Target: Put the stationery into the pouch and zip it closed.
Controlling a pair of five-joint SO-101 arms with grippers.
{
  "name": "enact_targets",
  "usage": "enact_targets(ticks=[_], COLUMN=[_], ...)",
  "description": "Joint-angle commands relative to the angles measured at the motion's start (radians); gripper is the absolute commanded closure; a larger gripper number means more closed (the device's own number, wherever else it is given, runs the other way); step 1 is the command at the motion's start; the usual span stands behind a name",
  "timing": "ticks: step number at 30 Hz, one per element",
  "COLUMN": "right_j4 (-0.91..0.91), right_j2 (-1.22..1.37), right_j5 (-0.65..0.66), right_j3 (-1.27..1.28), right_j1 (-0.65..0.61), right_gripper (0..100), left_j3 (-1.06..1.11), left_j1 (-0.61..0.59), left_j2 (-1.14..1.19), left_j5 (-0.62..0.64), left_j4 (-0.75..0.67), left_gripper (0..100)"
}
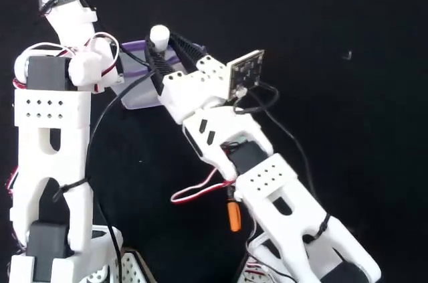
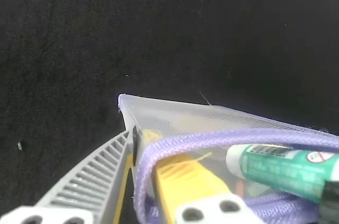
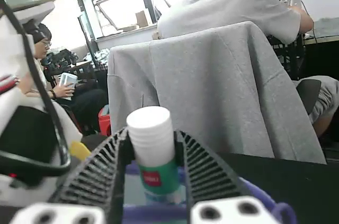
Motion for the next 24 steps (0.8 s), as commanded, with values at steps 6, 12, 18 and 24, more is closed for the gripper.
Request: enact_targets(ticks=[6, 12, 18, 24], right_j4=[0.017, 0.031, 0.368, 0.767], right_j2=[0.013, -0.139, -0.360, -0.410], right_j5=[-0.002, 0.135, 0.189, 0.189], right_j3=[-0.038, -0.039, -0.139, -0.294], right_j1=[-0.003, 0.080, 0.226, 0.295], right_gripper=[70.3, 73.0, 76.2, 76.0], left_j3=[-0.001, 0.001, -0.010, 0.001], left_j1=[-0.028, -0.031, -0.156, -0.254], left_j2=[-0.017, -0.017, -0.009, -0.006], left_j5=[0.006, 0.006, 0.006, 0.003], left_j4=[-0.006, -0.006, -0.018, -0.068], left_gripper=[97, 97, 97, 97])
